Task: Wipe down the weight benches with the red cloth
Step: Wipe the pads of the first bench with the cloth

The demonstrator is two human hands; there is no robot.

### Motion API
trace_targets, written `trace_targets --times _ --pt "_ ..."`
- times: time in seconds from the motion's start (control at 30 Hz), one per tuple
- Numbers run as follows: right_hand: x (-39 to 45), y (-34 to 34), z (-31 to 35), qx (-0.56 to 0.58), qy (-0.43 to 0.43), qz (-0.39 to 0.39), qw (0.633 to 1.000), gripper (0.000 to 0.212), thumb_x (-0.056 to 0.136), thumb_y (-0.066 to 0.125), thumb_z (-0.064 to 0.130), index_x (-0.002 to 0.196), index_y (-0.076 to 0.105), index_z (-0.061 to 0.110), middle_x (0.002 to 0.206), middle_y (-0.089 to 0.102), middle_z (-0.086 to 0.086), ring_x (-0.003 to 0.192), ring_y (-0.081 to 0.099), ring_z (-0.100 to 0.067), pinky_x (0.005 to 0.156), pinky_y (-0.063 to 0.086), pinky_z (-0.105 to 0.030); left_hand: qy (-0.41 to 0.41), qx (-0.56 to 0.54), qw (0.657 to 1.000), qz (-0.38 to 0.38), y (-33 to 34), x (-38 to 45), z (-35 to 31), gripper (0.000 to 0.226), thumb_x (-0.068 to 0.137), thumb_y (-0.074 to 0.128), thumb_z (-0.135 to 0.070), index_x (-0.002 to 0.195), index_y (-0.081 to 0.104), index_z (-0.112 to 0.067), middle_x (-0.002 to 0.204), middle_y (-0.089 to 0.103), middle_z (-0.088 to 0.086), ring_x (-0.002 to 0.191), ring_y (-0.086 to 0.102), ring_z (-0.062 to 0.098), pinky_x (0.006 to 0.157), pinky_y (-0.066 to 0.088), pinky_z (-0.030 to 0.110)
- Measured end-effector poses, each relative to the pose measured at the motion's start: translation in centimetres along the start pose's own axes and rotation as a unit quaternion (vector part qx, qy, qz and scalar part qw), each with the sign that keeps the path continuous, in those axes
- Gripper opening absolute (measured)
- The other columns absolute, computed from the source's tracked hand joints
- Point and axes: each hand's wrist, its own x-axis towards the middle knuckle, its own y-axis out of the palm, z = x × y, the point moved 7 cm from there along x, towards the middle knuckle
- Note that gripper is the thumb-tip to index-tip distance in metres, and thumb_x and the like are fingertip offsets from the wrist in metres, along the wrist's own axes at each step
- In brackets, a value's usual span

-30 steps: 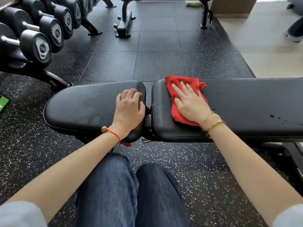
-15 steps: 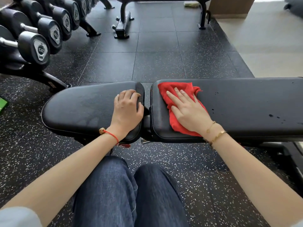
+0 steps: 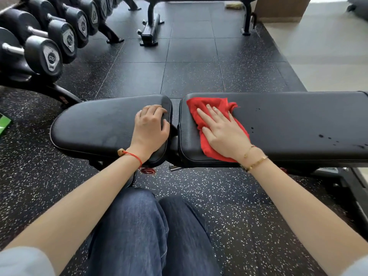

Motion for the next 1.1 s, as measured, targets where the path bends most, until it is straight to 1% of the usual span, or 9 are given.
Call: trace_targets --times 0.17,0.3,0.43,0.57,0.63,0.7,0.83,0.93,1.1 --pt "0.3 -0.7 -4.2 0.012 0.076 0.016 0.997 0.057 0.102 0.031 0.032 0.155 0.012 0.029 0.164 0.006 -0.002 0.151 0.006 -0.018 0.122 0.003 -0.048 0.009 0.006 1.0 0.015 0.1 -0.3 -0.1 0.032 0.089 0.053 -0.015 0.119 0.063 -0.007 0.131 0.059 0.007 0.128 0.048 0.026 0.113 0.032 0.045" --pt "4.0 -1.0 -4.4 0.014 0.118 0.025 0.993 0.056 0.102 0.028 0.031 0.155 0.011 0.026 0.164 0.003 -0.006 0.151 0.004 -0.021 0.121 0.0 -0.052 0.013 0.004 1.0 0.007 0.2 -0.1 0.0 0.033 0.088 0.054 -0.015 0.119 0.062 -0.008 0.13 0.06 0.008 0.127 0.05 0.027 0.111 0.034 0.046" --pt "5.0 -0.4 -0.8 -0.001 0.075 0.024 0.997 0.056 0.102 0.029 0.032 0.155 0.011 0.025 0.163 0.004 -0.007 0.151 0.004 -0.021 0.121 0.0 -0.051 0.011 0.012 1.0 0.002 0.3 0.0 0.1 0.035 0.087 0.054 -0.017 0.12 0.062 -0.01 0.129 0.06 0.007 0.125 0.05 0.027 0.107 0.035 0.044" --pt "1.6 0.1 1.2 0.0 0.019 0.003 1.0 0.056 0.101 0.031 0.032 0.155 0.014 0.03 0.163 0.008 -0.002 0.151 0.006 -0.018 0.121 0.002 -0.048 0.021 0.012 1.0 0.007 0.3 0.0 0.3 0.036 0.086 0.055 -0.017 0.121 0.061 -0.012 0.129 0.059 0.005 0.125 0.049 0.026 0.106 0.034 0.043" --pt "0.3 -0.2 -0.1 0.016 0.038 0.003 0.999 0.055 0.101 0.032 0.032 0.154 0.015 0.032 0.163 0.009 0.001 0.151 0.006 -0.016 0.122 0.001 -0.046 0.028 0.004 1.0 0.007 0.3 -0.1 0.5 0.037 0.086 0.055 -0.017 0.122 0.061 -0.012 0.131 0.059 0.005 0.127 0.049 0.026 0.108 0.034 0.043" --pt "0.2 -0.5 -2.2 0.021 0.083 0.006 0.996 0.055 0.102 0.032 0.032 0.154 0.014 0.033 0.163 0.009 0.001 0.151 0.006 -0.016 0.122 0.001 -0.045 0.036 -0.001 0.999 0.005 0.3 -0.2 0.7 0.037 0.087 0.054 -0.017 0.123 0.061 -0.011 0.132 0.059 0.006 0.128 0.049 0.027 0.11 0.034 0.045" --pt "3.0 -1.0 -4.1 0.009 0.17 0.008 0.985 0.055 0.102 0.03 0.032 0.155 0.012 0.03 0.164 0.005 -0.003 0.151 0.004 -0.019 0.121 0.001 -0.049 0.043 0.007 0.999 0.008 0.6 -0.1 0.6 0.038 0.089 0.052 -0.02 0.125 0.06 -0.01 0.132 0.058 0.01 0.129 0.048 0.03 0.111 0.034 0.047" --pt "4.6 -0.8 -3.8 0.011 0.188 0.007 0.982 0.056 0.102 0.029 0.032 0.155 0.012 0.029 0.164 0.004 -0.004 0.151 0.004 -0.02 0.121 -0.001 -0.05 0.043 0.011 0.999 0.012 0.8 0.0 0.4 0.039 0.089 0.05 -0.022 0.124 0.06 -0.009 0.13 0.057 0.013 0.127 0.048 0.034 0.109 0.035 0.048" --pt "4.5 -0.7 -3.9 0.013 0.182 -0.002 0.983 0.055 0.102 0.029 0.032 0.155 0.013 0.029 0.163 0.007 -0.004 0.151 0.004 -0.018 0.121 0.0 -0.048 0.044 0.013 0.999 0.016 1.1 0.0 0.6 0.04 0.09 0.047 -0.025 0.125 0.06 -0.009 0.13 0.056 0.015 0.127 0.047 0.036 0.11 0.034 0.05"
